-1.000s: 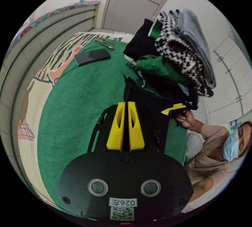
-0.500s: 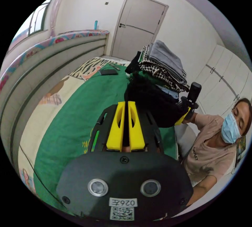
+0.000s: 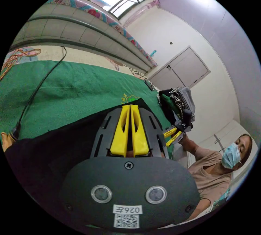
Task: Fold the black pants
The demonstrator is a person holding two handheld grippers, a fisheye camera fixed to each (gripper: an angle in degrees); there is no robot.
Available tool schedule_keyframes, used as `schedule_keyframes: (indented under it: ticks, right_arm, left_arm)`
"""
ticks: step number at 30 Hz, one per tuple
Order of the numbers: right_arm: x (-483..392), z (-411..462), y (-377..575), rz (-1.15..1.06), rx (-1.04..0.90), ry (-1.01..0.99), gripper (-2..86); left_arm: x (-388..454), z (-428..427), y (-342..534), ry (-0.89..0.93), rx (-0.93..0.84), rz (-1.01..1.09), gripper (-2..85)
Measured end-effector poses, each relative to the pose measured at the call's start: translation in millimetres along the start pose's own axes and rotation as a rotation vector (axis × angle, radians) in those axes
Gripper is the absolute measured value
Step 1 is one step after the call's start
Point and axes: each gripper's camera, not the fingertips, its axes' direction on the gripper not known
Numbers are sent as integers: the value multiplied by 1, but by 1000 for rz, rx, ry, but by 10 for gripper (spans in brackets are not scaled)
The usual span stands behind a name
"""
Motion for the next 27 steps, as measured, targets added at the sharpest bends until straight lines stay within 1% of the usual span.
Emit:
schedule_keyframes:
  ticks: [2,4,6,7,8,9,10,12,13,14,15,16,17,18,19,20,21,22,24,25,27]
  right_arm:
    - [7,-11,6,58,75,-48,34]
    - [20,-20,13,153,184,-7,9]
    - [29,-14,10,192,198,31,-3]
    - [33,0,4,193,144,86,-6]
    - [35,11,0,196,93,123,-6]
    - [39,36,-7,201,-48,190,-7]
    - [37,41,-10,184,-34,209,-7]
    - [34,29,-11,181,-3,189,-7]
    - [31,14,-8,165,43,217,-6]
    - [30,6,-5,174,71,251,-5]
    - [32,-11,3,212,125,332,-2]
    - [37,-26,11,261,172,404,3]
    - [42,-32,15,293,189,434,11]
    - [51,-41,22,341,202,463,29]
    - [63,-45,28,376,193,435,47]
    - [69,-46,30,398,185,404,56]
    - [82,-46,35,437,179,320,75]
    - [94,-42,39,468,178,214,93]
    - [107,-33,44,506,173,72,115]
    - [113,-25,44,525,154,8,121]
    - [115,-14,42,544,131,6,86]
  left_arm:
    - [11,1,2,-23,20,36,-10]
    - [25,18,2,-17,10,87,-10]
    - [42,65,-2,-31,-66,160,-10]
    - [45,82,-4,-65,-113,192,-9]
    - [45,122,-7,-216,-286,224,-9]
    - [37,162,-7,-360,-500,227,-9]
    - [38,162,-10,-355,-471,224,-9]
    - [33,141,-26,-321,-387,89,-10]
    - [34,135,-27,-308,-354,78,-10]
    - [41,122,-29,-263,-270,70,-9]
    - [52,112,-31,-202,-186,75,-9]
    - [58,111,-32,-173,-156,82,-9]
    - [70,115,-35,-128,-132,95,-9]
    - [84,129,-40,-104,-154,106,-7]
    - [91,139,-42,-94,-177,118,-7]
    - [105,163,-47,-78,-241,149,-4]
    - [118,188,-52,-82,-314,173,2]
    - [124,201,-54,-93,-349,189,6]
    - [139,247,-62,-188,-445,197,59]
    - [141,257,-63,-200,-455,196,82]
    - [144,287,-70,-201,-482,148,161]
